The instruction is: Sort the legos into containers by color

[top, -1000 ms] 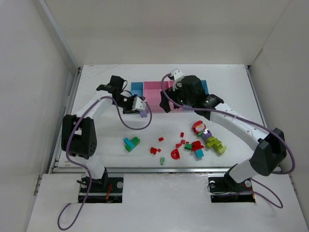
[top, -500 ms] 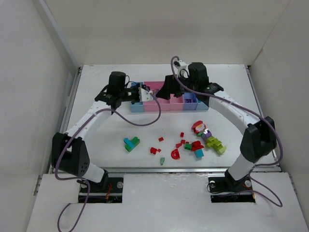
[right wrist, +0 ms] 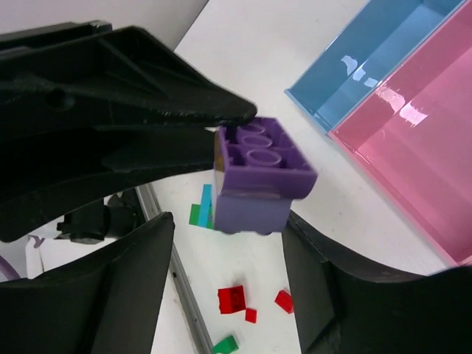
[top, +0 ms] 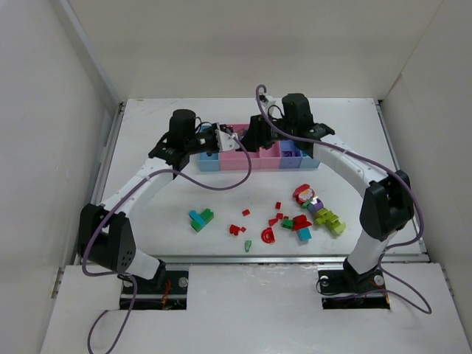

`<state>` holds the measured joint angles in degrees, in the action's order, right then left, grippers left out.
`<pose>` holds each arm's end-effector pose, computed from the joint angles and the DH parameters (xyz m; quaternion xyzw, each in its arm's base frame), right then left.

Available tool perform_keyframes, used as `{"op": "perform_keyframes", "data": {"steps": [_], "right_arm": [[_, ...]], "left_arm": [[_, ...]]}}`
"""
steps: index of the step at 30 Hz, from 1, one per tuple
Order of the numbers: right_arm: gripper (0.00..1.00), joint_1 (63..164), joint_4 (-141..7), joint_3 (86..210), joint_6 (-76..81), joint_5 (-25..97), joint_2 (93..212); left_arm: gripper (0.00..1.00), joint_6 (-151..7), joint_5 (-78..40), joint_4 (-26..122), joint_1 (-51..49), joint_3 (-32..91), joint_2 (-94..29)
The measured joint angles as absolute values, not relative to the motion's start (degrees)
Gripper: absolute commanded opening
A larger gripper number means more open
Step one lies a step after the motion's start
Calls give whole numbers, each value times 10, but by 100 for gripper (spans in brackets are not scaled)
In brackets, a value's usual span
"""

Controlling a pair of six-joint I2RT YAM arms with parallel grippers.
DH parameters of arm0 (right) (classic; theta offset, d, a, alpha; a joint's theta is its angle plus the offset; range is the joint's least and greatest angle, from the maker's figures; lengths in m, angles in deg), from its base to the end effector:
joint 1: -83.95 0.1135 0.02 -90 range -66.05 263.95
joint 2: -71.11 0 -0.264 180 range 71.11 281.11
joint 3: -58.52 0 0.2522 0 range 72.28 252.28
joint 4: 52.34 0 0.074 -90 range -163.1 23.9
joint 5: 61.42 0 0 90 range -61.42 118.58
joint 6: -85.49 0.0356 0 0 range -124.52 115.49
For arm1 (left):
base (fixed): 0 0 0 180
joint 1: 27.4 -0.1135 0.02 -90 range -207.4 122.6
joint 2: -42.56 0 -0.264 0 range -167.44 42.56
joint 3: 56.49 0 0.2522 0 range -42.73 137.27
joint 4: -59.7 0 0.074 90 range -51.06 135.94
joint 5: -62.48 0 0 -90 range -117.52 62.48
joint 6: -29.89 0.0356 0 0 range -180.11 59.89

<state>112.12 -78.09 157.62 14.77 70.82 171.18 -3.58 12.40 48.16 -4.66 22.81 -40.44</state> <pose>0.3483 0.2137 0.3240 -0.2500 0.7771 0.4777 0.3246 0.3022 -0.1514 0.3326 0.6360 0.4430 -0.0937 0.6248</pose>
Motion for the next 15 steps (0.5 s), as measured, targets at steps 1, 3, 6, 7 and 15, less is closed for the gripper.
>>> {"op": "perform_keyframes", "data": {"steps": [1,3,6,7,15], "right_arm": [[65,1121,-780,1576,149,708,1712],[66,1121,-779,1576,150,709,1713],[63,1119,-773,1577,153,710,1716],[60,1118,-771,1578,154,711,1717],[31,1117,-759,1585,169,743,1731]], "left_arm": [[0,-34,126,481,-47,225,-401],[0,-23,129,479,-44,215,-390],[0,-3,136,475,-36,191,-364],[0,0,138,474,-34,187,-357],[0,-42,128,475,-32,180,-349]]}}
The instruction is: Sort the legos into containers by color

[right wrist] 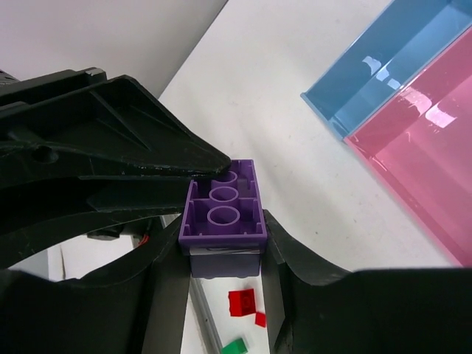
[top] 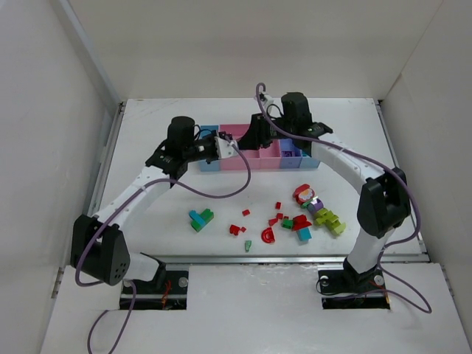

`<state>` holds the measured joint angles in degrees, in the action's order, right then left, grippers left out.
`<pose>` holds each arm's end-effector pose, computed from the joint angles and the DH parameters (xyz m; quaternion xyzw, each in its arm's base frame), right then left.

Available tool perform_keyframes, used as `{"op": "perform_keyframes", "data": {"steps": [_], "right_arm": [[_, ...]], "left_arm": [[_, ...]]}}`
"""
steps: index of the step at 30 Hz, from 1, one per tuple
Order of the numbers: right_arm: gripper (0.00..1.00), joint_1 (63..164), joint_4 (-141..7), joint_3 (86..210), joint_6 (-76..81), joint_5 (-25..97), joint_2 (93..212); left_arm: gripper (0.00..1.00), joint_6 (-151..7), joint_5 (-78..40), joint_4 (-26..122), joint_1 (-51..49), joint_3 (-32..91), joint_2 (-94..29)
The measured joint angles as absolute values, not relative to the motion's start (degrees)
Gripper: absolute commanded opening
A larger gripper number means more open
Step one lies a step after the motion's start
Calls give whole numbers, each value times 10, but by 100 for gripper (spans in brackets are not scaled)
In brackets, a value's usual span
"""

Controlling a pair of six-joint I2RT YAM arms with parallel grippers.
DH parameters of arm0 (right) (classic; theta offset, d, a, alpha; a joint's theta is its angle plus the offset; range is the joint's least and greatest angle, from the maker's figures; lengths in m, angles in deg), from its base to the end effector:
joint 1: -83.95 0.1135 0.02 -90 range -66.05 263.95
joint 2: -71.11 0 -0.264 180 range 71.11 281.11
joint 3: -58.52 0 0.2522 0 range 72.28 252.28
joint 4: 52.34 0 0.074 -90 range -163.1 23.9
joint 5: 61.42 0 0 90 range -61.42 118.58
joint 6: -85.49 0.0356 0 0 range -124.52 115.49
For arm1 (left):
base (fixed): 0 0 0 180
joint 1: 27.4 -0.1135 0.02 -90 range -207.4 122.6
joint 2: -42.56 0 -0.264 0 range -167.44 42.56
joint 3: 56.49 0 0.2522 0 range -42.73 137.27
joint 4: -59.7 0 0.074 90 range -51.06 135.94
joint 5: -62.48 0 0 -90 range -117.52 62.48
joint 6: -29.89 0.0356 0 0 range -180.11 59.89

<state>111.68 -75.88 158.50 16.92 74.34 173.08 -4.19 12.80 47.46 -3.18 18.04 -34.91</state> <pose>0.3563 0.2161 0.3204 -0.2499 0.7667 0.5035 0.3101 0.2753 -0.1491 0.3318 0.6402 0.4358 -0.1076 0.6234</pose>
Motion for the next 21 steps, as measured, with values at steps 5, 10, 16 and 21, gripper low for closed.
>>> {"op": "perform_keyframes", "data": {"steps": [5,10,16,21], "right_arm": [[0,1110,-758,1585,169,739,1731],[0,1096,-744,1581,169,728,1731],[0,1082,-708,1553,170,718,1731],[0,1069,-713,1505,167,734,1713]], "left_arm": [[0,-128,123,476,-31,207,-377],[0,-227,128,478,-41,246,-421],[0,-318,157,480,-55,289,-477],[0,-380,134,506,-67,302,-494]]}}
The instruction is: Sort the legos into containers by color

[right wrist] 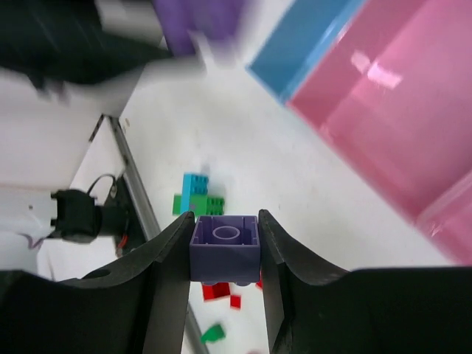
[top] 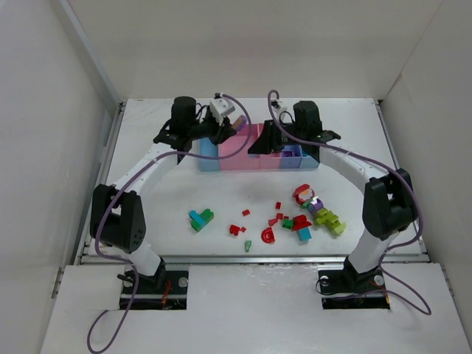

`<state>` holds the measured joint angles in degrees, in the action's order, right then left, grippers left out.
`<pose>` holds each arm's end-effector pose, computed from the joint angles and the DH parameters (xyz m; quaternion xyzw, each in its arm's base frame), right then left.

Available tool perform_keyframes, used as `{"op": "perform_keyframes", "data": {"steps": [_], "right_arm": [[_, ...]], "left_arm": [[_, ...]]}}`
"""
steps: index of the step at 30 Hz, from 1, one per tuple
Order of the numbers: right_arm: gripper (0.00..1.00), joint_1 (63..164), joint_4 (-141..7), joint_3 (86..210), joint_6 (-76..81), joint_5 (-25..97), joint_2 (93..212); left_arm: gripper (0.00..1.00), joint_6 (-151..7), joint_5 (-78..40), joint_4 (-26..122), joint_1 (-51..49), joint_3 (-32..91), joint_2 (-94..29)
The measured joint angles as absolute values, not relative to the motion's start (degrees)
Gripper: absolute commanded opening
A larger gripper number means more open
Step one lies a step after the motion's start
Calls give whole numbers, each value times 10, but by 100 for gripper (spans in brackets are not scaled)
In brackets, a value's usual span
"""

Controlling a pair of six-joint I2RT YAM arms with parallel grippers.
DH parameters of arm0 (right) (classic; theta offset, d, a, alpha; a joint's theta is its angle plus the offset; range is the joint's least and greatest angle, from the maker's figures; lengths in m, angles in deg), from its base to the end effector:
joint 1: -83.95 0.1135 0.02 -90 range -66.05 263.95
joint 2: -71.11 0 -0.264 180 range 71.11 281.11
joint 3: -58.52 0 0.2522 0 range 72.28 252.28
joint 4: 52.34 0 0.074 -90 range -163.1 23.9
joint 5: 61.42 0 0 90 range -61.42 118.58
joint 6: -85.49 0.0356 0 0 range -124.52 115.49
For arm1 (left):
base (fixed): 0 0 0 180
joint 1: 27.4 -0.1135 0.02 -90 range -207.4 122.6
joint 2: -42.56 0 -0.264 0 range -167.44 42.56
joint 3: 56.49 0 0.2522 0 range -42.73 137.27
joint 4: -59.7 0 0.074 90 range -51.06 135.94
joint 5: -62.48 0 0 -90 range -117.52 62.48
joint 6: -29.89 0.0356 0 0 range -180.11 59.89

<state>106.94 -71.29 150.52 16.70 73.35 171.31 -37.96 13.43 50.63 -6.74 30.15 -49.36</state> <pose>0.3628 0.1811 0.2921 -0.2108 0.7858 0.4825 0.3244 0.3452 -0.1551 0.3291 0.4698 0.6107 -0.2688 0.5781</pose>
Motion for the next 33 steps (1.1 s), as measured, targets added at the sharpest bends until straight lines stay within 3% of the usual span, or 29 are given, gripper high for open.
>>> {"op": "perform_keyframes", "data": {"steps": [9,17,21,22,24,25,29,33], "right_arm": [[0,1017,-747,1445,163,727,1687],[0,993,-795,1495,149,489,1714],[19,979,-804,1509,139,431,1748],[33,974,-807,1509,135,426,1755],[44,965,-809,1509,129,421,1766],[60,962,-810,1509,128,419,1770],[88,952,-811,1509,122,427,1776],[98,951,-811,1513,109,452,1774]], "left_arm": [[0,-421,98,549,-110,327,-496],[0,-420,98,546,-101,326,-496],[0,-418,94,540,-96,326,-496],[0,-416,92,538,-94,326,-496],[0,-408,90,535,-87,326,-498],[0,-406,89,534,-82,326,-502],[0,-394,84,524,-58,340,-532],[0,-389,83,516,-32,367,-574]]}}
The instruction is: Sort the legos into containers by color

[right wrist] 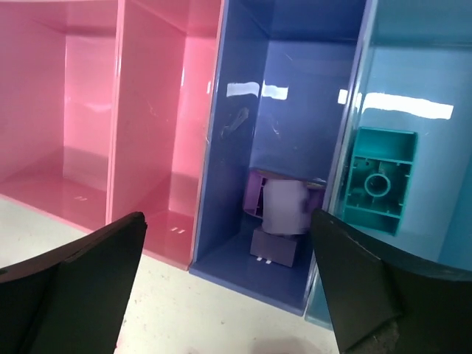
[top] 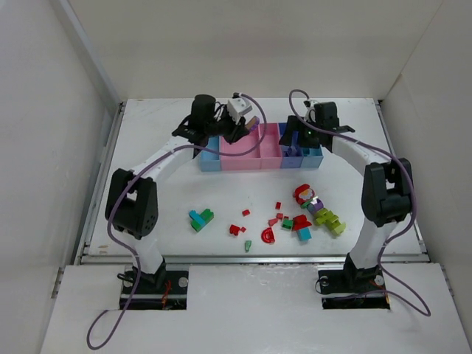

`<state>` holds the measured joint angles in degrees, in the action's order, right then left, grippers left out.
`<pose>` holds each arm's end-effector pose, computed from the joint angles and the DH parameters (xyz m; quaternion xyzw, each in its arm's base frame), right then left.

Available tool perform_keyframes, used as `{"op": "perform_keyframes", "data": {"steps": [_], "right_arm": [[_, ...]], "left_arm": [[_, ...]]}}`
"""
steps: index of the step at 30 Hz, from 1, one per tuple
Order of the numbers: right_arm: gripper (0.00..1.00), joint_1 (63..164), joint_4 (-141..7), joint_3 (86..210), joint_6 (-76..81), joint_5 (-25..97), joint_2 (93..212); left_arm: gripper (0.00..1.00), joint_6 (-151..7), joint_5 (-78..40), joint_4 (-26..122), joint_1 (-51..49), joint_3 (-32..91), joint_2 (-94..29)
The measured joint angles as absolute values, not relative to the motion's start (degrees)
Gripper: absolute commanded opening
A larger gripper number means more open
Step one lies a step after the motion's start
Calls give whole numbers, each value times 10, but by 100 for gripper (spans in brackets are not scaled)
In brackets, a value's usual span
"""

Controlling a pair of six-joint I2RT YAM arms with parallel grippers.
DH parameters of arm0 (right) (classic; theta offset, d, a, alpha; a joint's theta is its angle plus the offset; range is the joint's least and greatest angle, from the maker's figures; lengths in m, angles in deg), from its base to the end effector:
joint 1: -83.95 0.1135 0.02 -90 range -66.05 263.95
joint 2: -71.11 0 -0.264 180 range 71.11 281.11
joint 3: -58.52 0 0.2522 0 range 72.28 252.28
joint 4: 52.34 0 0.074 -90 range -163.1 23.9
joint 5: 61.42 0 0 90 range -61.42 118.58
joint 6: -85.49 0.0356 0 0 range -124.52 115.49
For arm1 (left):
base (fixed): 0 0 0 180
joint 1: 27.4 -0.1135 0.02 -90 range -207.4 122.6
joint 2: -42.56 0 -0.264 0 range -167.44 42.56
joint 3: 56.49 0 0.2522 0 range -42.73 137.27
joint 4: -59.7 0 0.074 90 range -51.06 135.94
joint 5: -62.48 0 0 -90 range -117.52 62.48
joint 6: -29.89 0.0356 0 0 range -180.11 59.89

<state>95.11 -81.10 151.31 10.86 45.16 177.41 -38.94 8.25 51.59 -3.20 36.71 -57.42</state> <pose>0.4094 0.0911 0.2352 -0.0251 0.9065 0.2202 0.3594 0.3706 -0.1894 0.3173 0.4637 0.6239 -0.2587 0.5734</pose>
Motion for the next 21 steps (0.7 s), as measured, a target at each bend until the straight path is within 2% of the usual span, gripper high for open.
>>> {"op": "perform_keyframes", "data": {"steps": [7,17,21], "right_arm": [[98,917,-841,1513,99,442,1721],[100,871,-867,1473,102,335,1572],[100,865,-873,1457,102,326,1570]], "left_arm": [[1,-453,98,551,15,470,-685],[5,-737,112,686,52,607,-889],[27,-766,86,685,63,607,-920]]}}
